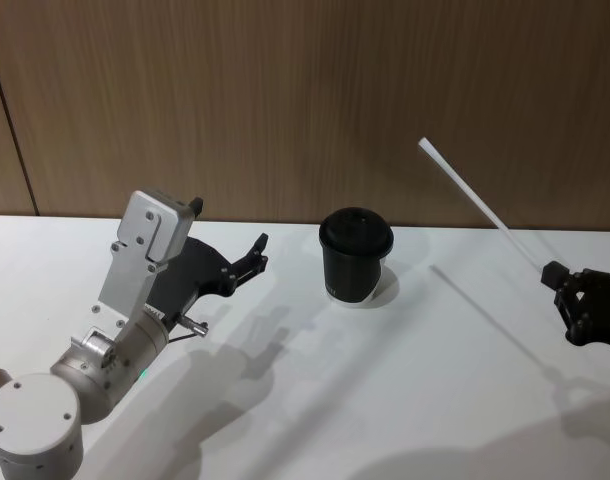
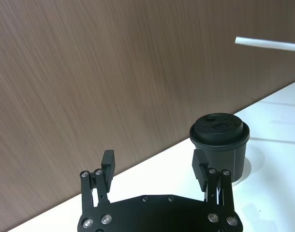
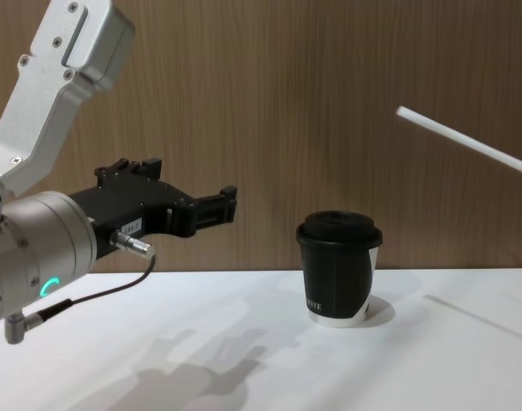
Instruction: Pick up the straw with one hand, pass it to the other hand, and insert it into the cup.
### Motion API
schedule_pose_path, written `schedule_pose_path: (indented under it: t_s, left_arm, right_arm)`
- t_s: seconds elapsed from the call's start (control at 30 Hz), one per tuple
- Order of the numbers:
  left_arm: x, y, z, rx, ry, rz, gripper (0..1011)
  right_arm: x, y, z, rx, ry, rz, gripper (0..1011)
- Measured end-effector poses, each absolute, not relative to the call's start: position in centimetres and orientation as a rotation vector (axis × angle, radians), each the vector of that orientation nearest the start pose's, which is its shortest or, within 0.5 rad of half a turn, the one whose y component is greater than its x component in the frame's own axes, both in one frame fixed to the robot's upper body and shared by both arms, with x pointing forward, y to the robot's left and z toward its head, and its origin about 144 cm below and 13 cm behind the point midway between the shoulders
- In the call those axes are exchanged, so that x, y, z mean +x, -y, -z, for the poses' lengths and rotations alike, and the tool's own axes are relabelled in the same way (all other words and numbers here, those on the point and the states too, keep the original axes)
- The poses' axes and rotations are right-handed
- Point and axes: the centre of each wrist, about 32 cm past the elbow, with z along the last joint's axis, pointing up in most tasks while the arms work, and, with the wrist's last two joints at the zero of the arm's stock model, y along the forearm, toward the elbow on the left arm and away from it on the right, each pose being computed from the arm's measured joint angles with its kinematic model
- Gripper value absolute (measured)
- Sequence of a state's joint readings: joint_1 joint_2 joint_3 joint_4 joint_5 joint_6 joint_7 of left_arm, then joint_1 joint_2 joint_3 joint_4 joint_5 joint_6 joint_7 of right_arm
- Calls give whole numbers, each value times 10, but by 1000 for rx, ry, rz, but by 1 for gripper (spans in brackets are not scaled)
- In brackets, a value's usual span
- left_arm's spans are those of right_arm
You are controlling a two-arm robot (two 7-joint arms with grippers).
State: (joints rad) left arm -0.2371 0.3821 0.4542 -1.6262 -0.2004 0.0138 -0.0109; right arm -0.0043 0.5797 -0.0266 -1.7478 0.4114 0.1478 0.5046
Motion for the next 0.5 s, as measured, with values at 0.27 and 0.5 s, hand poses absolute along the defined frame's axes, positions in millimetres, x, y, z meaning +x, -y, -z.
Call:
schedule_pose_path:
  t_s: [0.27, 0.5]
  left_arm:
    - [492, -198, -1204, 61, 268, -1124, 1003]
    - [492, -198, -1204, 61, 268, -1124, 1003]
  right_arm:
    - [456, 358, -1243, -141, 132, 844, 2]
    - [458, 357, -1250, -133, 169, 736, 2]
